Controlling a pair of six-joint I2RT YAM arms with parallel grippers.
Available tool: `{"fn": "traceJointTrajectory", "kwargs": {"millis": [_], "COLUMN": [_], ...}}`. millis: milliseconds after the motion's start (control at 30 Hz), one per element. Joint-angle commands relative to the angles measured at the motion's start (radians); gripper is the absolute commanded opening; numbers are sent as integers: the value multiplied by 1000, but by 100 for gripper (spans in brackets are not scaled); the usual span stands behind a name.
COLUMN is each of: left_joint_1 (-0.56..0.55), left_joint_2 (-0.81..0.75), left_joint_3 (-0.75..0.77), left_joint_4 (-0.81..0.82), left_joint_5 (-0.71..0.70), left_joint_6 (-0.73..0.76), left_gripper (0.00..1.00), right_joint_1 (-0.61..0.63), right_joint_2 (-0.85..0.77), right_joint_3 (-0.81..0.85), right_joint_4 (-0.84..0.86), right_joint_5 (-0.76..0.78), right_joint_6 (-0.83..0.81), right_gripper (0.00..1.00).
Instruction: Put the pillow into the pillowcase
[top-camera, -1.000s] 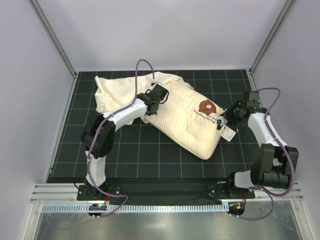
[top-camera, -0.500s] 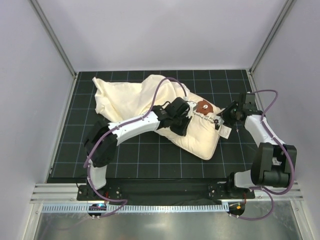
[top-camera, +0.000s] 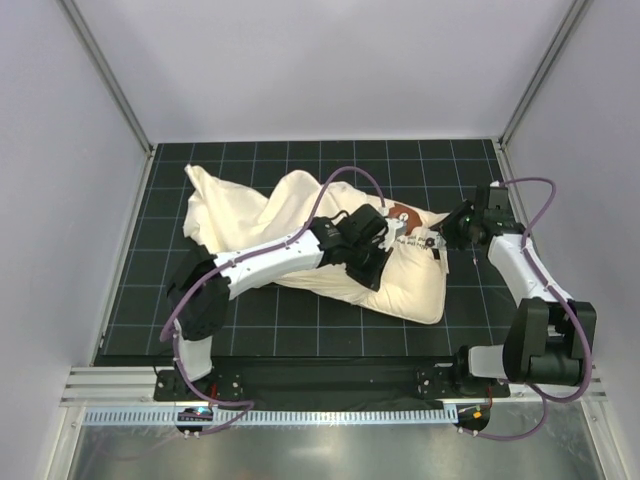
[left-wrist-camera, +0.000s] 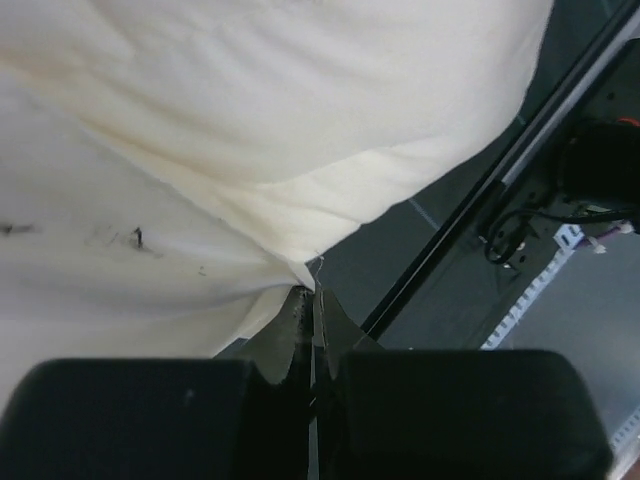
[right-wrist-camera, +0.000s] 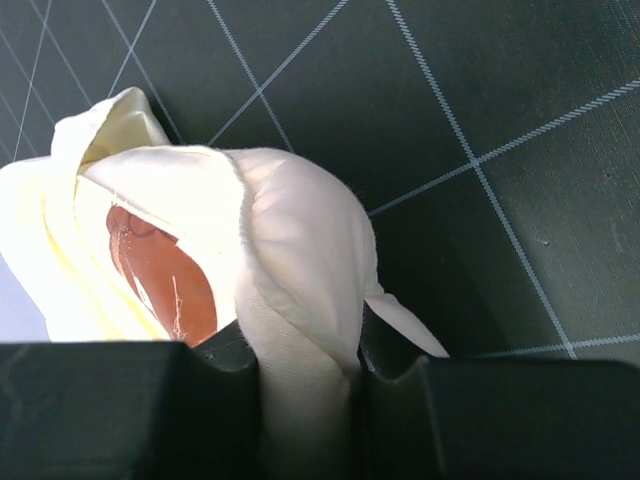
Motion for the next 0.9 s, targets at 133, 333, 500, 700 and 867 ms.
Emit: {"fn": "traceJointTrajectory", "kwargs": {"millis": [133,333,500,700,867], "left_joint_1": [-132,-118,-91,-31,47], "left_joint_2": [-125,-138,28,210,281], "left_joint_3": [142,273,477,639,674], "left_joint_4": [-445,-511,-508,-462,-427], "left_joint_5": [-709,-932,-929,-856,-837], "left_joint_6": [-56,-94,-22,-5,-32], "left_gripper": [30,67,66,67,63], "right_joint_1": [14,14,14,14,14], "right_joint_2": [-89,-162,-179,-204,-214], "right_joint_3": [67,14,7,-9,-16], "right_joint_4": [-72,-56,-56,-53,-47], "right_joint_5": [7,-23,-46,-54,-66], "right_joint_6": [-92,-106,-103,-94,-91], "right_gripper": [4,4,4,4,4]}}
